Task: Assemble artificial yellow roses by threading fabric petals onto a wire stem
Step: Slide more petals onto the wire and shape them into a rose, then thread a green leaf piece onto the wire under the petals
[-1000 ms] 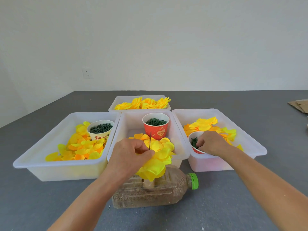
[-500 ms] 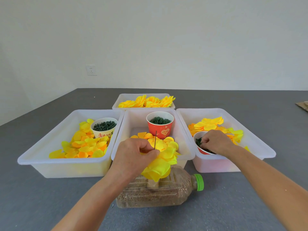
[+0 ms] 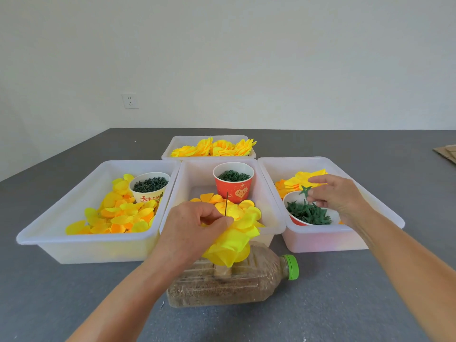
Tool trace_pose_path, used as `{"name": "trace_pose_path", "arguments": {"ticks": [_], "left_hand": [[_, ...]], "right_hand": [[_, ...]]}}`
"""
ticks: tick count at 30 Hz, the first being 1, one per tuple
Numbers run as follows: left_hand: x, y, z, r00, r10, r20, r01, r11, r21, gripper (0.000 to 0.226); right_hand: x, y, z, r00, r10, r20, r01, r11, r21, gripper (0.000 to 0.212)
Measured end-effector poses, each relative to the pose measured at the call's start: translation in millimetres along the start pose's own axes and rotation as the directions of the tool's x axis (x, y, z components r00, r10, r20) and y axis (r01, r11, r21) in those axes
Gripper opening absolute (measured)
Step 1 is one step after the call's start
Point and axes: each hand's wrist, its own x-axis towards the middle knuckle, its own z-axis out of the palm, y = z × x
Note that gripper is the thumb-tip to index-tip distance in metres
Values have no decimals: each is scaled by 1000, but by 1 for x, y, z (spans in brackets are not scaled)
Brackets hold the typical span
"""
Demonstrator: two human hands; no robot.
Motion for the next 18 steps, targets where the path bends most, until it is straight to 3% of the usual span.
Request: {"name": "trace_pose_path", "arguments": {"ticks": [4,8,12,18], "left_hand": [[0,2,-3,1000,-29,1,29,998,-49,10],[-1,6,-6,999,-42,17,43,998,-52,7],[-1,6,-11,998,-54,32,56,997,-48,9],[2,8,-23,1000,-9,0,9,997,-82,10]], "right_hand": [[-10,-13,-1,996,-72,47,62,980,187,18],[-35,-36,18,972,-146,184,84,948,308,16],[-62,-61,44,916,-225,332,70,905,420,16],[-88,-83,75,812,-310,495,72,894,442,19]]}}
